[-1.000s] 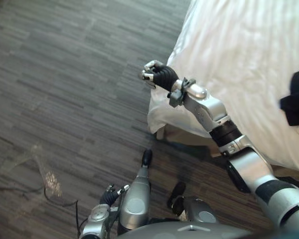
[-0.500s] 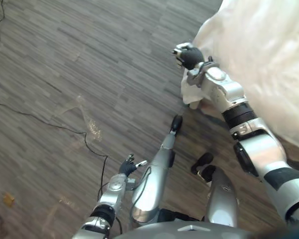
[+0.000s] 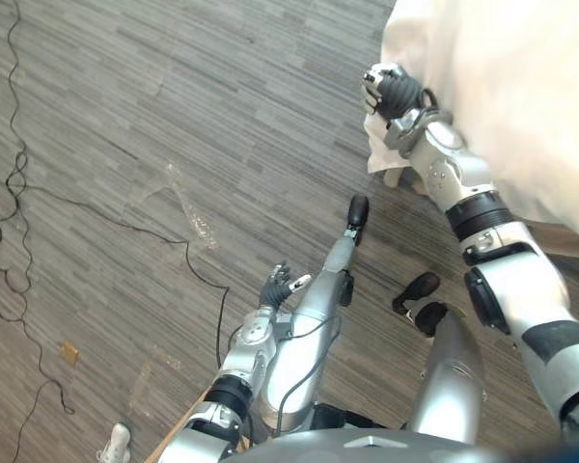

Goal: Tidy the bed and pick cloth on bed and put in laundry

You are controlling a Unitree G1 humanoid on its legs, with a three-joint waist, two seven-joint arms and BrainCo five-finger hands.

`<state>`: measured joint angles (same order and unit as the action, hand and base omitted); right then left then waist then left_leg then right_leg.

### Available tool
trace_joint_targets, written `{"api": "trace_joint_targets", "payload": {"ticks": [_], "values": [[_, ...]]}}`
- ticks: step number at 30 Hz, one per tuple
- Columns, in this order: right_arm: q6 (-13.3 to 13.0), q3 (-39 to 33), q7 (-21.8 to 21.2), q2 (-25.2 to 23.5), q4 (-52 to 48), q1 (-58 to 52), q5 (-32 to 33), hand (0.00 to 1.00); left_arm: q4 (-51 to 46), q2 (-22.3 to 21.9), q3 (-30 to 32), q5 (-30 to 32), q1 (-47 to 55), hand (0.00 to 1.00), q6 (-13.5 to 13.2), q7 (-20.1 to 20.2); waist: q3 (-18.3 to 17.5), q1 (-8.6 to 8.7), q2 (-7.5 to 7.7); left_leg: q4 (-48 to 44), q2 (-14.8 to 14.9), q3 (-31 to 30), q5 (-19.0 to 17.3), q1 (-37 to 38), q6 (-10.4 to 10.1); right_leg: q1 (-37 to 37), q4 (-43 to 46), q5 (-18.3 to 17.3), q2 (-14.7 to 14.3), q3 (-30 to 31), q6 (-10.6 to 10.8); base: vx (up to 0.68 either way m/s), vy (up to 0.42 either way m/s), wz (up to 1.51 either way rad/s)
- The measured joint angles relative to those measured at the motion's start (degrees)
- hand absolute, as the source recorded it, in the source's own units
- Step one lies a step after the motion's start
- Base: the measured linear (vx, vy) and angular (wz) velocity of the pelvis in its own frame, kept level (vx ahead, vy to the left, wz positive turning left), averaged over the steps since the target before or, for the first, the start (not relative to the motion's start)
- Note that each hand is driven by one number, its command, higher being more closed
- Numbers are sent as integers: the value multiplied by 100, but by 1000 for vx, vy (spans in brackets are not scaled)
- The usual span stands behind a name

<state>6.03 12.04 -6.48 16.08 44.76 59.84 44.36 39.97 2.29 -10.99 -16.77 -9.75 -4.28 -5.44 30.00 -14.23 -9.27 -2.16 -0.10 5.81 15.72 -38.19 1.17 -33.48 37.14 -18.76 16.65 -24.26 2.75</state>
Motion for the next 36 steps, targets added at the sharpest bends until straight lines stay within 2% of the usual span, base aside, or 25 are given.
{"api": "trace_joint_targets", "payload": {"ticks": [4,7,9,10,13,15,17,20,22,24,26,28,31,34,36], "values": [[105,-390,-287,-374,465,-954,196,100,263,39,9,43,52,0,6,12,6,259,13,184,-11,241,-102,751,83,675,-446,224,-71,228,124,42,59,-40],[98,-933,-407,-490,761,-1873,446,100,450,90,1,230,118,0,58,36,16,601,44,511,-9,338,-107,1308,69,1154,-862,368,-174,335,147,55,71,-39],[-41,-1160,-418,-471,696,-2591,661,100,457,211,6,364,238,0,153,57,40,870,193,775,2,471,-86,1739,34,1480,-1141,480,-263,498,192,64,40,-44],[-85,-1188,-422,-482,618,-2777,737,100,462,247,13,435,250,0,197,59,43,918,256,775,-2,488,-116,1836,11,1569,-1199,499,-268,505,219,58,2,-42],[-366,-1424,-500,-731,-129,-3819,1037,100,401,368,31,687,422,0,283,132,42,1208,517,774,23,510,-235,2382,-105,2230,-1653,630,-378,575,318,72,-38,-21],[-557,-1551,-684,-971,-498,-4616,1279,100,333,490,46,790,652,0,269,144,-130,1238,768,775,67,564,-298,2748,-187,2657,-2026,741,-477,677,333,133,-101,-38],[-658,-1640,-685,-1184,-582,-5061,1378,100,358,579,52,971,880,0,267,146,-500,1303,949,775,107,564,-371,2849,-237,2798,-2320,843,-588,801,347,140,-96,-42],[-795,-1981,-528,-1305,-634,-5624,1500,100,485,589,164,1199,1092,0,292,186,-854,1413,1049,779,127,641,-547,3224,-205,3253,-2748,974,-668,955,354,145,-53,-38],[-891,-2220,-393,-1325,-812,-5910,1575,100,550,569,277,1319,1278,0,327,221,-1090,1495,1053,784,142,701,-644,3412,-210,3466,-2927,1026,-680,1057,368,101,-25,-36],[-958,-2501,-259,-1332,-1088,-6154,1570,100,638,575,439,1365,1394,0,409,277,-1308,1507,1039,803,141,839,-742,3572,-206,3605,-3081,1089,-709,1197,367,69,-2,-46],[-1022,-2892,-155,-1327,-1620,-6327,1489,100,757,565,571,1378,1484,0,487,305,-1520,1578,1043,814,159,944,-803,3696,-226,3707,-3211,1136,-740,1330,367,35,2,-33],[-1019,-3008,-158,-1321,-1898,-6330,1401,100,769,559,670,1396,1522,0,520,315,-1562,1648,1063,815,170,946,-822,3755,-219,3777,-3250,1148,-754,1364,361,11,-3,-12],[-953,-3127,-385,-1286,-2757,-6328,893,100,877,564,766,1415,1554,0,554,410,-1741,1685,1133,815,190,969,-865,3813,-216,3810,-3278,1165,-776,1442,355,4,3,-11],[-649,-2966,-776,-1190,-3146,-6105,598,100,915,573,776,1416,1574,0,616,501,-1865,1678,1192,814,174,983,-901,3824,-229,3815,-3301,1194,-767,1479,355,22,20,-5],[-352,-2537,-993,-999,-3210,-5743,603,100,924,573,775,1400,1574,0,637,514,-1868,1657,1196,814,130,984,-924,3899,-198,3887,-3319,1208,-732,1492,364,28,35,-3]]}}
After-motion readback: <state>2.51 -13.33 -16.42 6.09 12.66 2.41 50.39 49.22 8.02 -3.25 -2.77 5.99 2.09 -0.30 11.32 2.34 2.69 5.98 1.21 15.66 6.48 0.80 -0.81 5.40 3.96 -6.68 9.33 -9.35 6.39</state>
